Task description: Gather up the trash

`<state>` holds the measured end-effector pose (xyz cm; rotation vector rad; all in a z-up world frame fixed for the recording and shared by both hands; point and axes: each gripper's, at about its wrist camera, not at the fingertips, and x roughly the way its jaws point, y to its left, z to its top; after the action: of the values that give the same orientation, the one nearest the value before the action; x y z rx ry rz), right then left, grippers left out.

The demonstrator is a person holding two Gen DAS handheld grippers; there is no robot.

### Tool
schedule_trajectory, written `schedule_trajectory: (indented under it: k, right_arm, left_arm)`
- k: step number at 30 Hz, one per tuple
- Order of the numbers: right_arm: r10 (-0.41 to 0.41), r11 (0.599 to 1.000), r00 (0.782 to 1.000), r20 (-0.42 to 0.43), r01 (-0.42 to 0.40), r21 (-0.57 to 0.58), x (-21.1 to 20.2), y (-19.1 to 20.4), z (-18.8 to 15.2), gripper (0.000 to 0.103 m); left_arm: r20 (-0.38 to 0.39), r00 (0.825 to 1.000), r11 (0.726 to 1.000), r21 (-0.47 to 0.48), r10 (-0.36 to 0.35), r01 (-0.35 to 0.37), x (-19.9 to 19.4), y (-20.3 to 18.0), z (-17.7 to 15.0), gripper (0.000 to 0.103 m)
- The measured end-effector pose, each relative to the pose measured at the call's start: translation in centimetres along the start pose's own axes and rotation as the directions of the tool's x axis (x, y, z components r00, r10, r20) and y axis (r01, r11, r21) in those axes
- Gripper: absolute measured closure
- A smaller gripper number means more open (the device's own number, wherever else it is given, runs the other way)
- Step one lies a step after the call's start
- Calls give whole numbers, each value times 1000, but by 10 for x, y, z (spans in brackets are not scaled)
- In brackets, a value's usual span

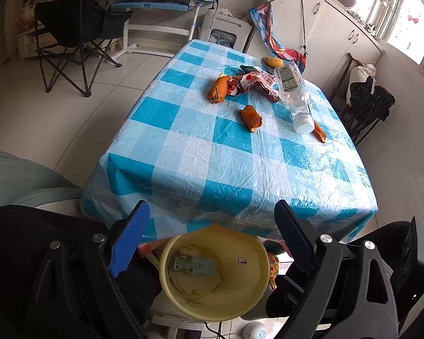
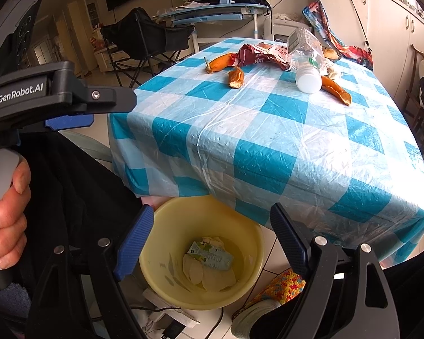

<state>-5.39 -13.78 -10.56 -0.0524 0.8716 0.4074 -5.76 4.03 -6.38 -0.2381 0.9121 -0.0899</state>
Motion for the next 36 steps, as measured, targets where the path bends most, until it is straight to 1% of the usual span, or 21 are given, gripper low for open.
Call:
schedule_trajectory:
  k: [25,28,33,34,36]
  right_arm:
    - [-1,1000,1000,1,1,-1,-1,-1,1,22]
    - [1,1000,1000,6,-1,0,-2,-2,2,22]
    - [9,1000,1000,16,-9,-5,-5,2,2,22]
    - [11,1000,1000,16,-11,-8,-5,3,3,22]
    - [12,1000,1000,17,-12,-14,-5,4,3,22]
  left_arm:
    - [3,1000,1000,-3,-5,5,0,-1,-2,16]
    - [5,1000,1000,-14,-13,13,1,-2,-2,16]
    - [10,999,997,-60,-53,54,2,4,2,16]
    - [13,999,996,-71,-51,52,3,5,5,16]
    - [27,999,997,-61,-46,48,4,0,12,16]
